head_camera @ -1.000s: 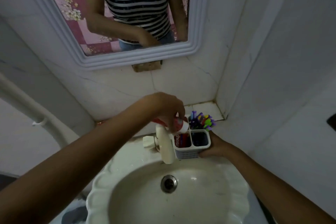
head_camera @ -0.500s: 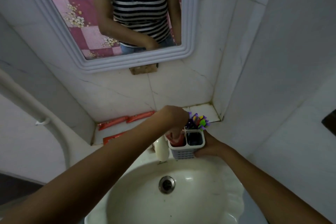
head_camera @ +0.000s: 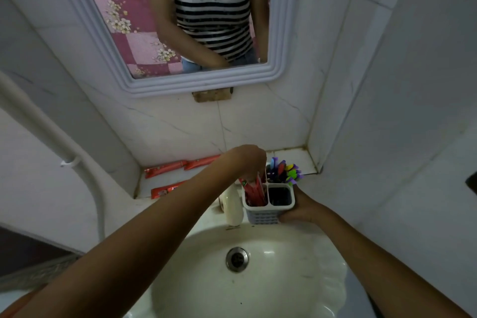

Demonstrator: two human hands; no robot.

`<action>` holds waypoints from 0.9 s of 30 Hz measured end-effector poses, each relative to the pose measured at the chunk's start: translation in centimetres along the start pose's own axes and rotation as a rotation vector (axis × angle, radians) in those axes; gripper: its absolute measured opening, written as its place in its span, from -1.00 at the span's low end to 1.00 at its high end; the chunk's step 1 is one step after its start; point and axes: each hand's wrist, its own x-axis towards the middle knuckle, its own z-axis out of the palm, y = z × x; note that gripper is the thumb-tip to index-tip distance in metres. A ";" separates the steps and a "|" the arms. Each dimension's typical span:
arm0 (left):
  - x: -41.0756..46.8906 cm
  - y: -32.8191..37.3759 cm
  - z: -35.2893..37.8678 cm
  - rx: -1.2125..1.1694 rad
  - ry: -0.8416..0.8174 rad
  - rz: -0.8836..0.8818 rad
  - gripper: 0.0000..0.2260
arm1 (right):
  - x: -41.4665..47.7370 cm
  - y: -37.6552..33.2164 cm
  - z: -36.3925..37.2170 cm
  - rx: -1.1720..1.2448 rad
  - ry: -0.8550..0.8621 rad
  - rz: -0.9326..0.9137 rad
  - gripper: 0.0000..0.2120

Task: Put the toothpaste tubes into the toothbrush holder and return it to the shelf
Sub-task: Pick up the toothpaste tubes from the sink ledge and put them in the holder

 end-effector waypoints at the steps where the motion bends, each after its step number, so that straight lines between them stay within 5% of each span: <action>1: 0.0 -0.1 0.1 -0.003 0.002 0.008 -0.71 | -0.1 -0.1 0.0 -0.003 0.001 -0.004 -0.12; 7: -0.4 0.0 1.1 -0.083 -0.013 -0.037 -0.67 | -0.1 -0.5 0.0 -0.023 0.002 0.007 -0.16; 14: -0.6 -1.5 3.3 -0.200 0.296 -0.100 -0.71 | -0.3 -0.4 0.3 0.001 0.005 0.006 -0.13; 18: -2.4 -5.2 3.5 -0.504 0.396 -0.216 -0.70 | -0.2 -0.3 0.0 0.026 0.003 -0.003 -0.13; 21: -4.6 -10.3 6.8 -0.511 0.475 -0.430 -0.79 | -0.3 -0.3 0.0 0.029 0.006 -0.009 -0.19; 27: -6.2 -15.0 17.1 -0.168 0.142 -0.599 -0.62 | 0.2 0.9 0.0 0.025 0.007 0.004 -0.12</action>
